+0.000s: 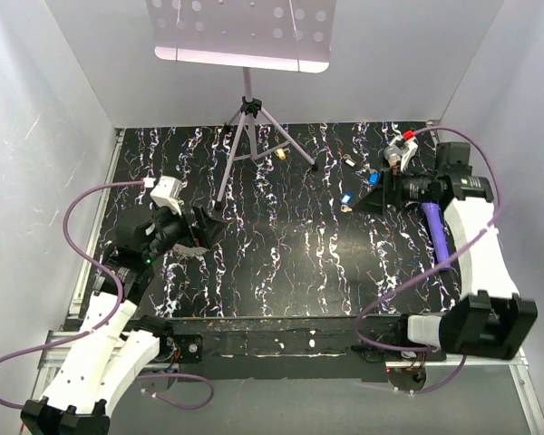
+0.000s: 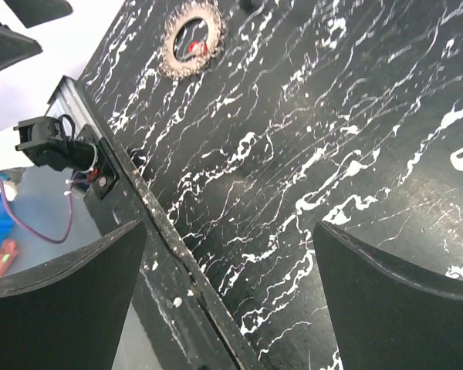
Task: Put the keys on the keyring
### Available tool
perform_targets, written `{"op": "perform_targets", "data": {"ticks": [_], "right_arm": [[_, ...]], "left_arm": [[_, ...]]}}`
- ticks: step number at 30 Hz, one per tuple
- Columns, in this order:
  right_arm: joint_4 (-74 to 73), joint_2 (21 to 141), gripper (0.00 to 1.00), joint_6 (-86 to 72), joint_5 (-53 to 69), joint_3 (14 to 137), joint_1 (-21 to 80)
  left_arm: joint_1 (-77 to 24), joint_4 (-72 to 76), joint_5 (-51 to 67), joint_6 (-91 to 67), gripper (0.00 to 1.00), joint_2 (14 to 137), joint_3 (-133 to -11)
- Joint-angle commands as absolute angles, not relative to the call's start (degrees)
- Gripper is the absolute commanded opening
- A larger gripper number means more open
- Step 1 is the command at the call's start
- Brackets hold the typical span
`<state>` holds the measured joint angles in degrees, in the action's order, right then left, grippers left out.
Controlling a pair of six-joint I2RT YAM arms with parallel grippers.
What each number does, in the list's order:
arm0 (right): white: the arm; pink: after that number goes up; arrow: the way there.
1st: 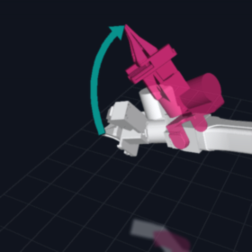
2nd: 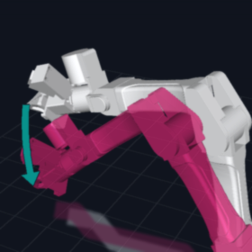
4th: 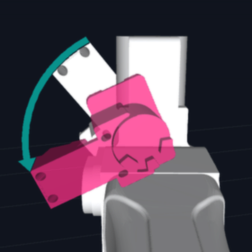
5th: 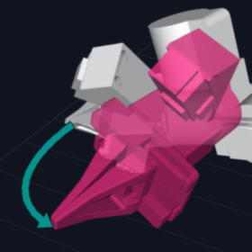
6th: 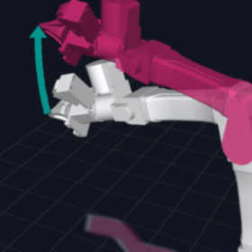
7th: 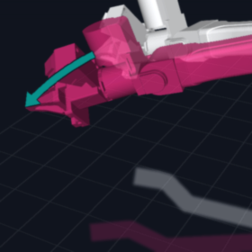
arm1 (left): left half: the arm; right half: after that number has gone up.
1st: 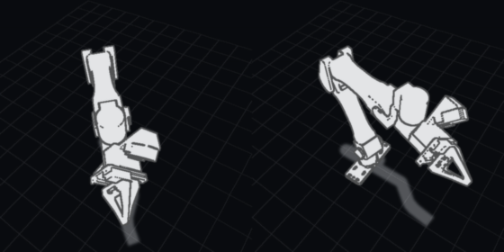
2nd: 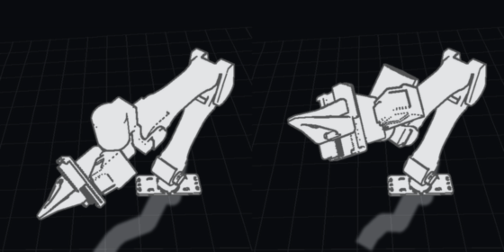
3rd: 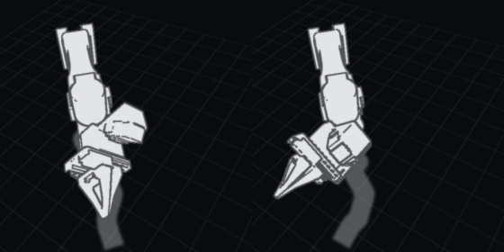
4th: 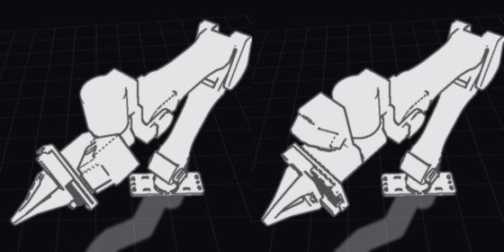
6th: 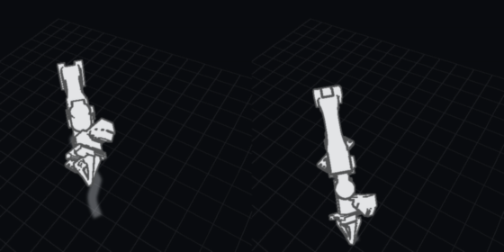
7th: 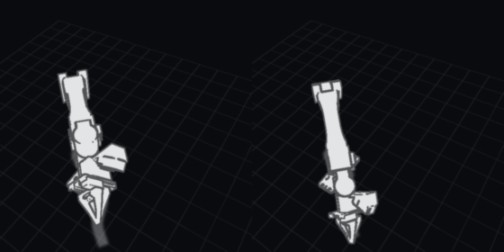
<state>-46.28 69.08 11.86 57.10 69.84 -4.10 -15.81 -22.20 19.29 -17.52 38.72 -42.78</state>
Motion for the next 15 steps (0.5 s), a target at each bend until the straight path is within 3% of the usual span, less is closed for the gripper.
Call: {"op": "perform_targets", "data": {"ticks": [1, 15], "right_arm": [[-46.14, 77.94, 0.98, 13.62, 59.33, 75.22, -3.78], [-46.14, 113.27, 0.98, 13.62, 59.33, 97.9, 0.0]], "left_arm": [[-15.47, -20.75, 18.72, -13.89, 0.98, 37.53, -40.96], [-14.86, -15.73, 19.68, -13.36, 0.98, 43.06, -38.58]]}}
